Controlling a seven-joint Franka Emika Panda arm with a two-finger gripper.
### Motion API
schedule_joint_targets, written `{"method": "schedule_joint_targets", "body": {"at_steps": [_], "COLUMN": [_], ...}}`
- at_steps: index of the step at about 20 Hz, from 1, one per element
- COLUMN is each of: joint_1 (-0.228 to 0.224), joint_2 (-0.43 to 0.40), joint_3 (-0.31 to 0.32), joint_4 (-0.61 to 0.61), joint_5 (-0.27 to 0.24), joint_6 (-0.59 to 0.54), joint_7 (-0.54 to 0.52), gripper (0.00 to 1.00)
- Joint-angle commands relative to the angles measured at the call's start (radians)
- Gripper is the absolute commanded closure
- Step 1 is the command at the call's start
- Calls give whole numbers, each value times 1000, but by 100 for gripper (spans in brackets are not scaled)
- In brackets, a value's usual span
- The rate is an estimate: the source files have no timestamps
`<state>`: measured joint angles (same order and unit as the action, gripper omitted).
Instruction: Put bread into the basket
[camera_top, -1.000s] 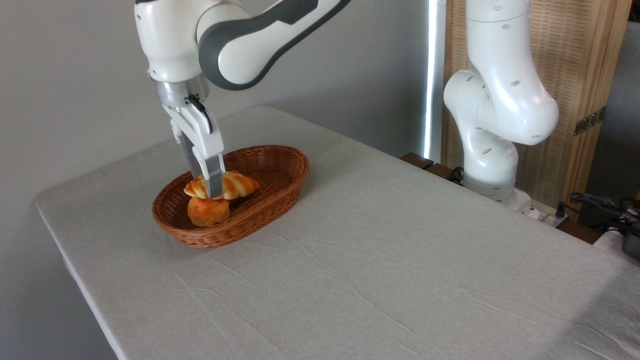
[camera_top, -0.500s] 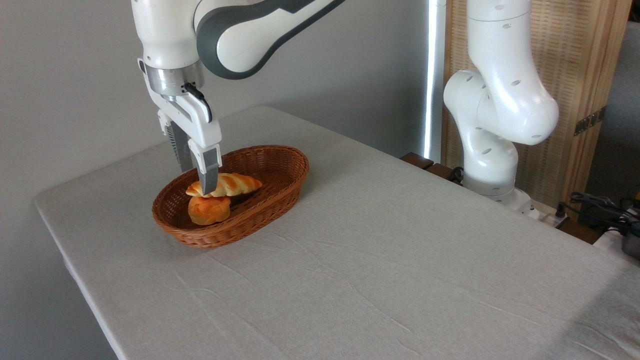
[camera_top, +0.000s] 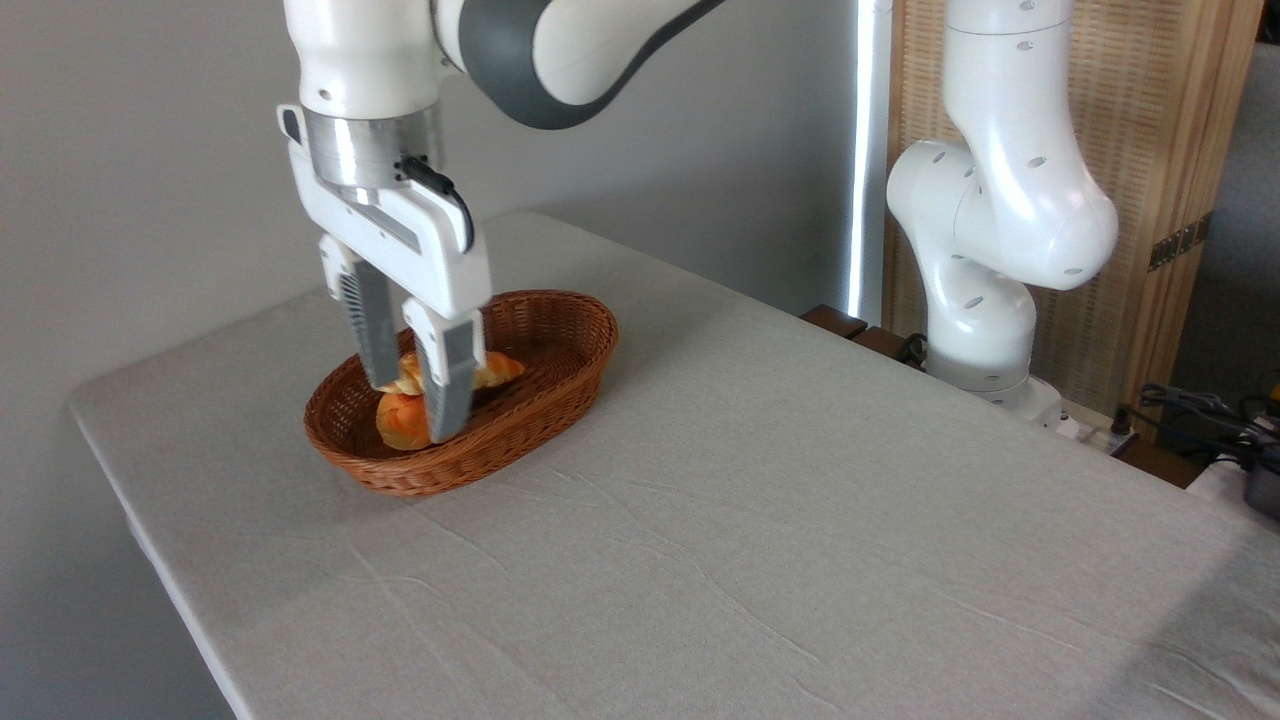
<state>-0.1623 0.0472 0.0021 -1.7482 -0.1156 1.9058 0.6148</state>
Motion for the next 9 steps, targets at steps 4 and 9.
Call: {"method": "schedule_joint_targets", "body": {"at_steps": [4, 9], "joint_1": [-10, -10], "joint_2": [-6, -13], "joint_3": [88, 104], "joint_4": [35, 38], "joint_5": [31, 53], "joint_6": [-122, -140], "joint_7": [180, 166], "gripper": [0, 0]}}
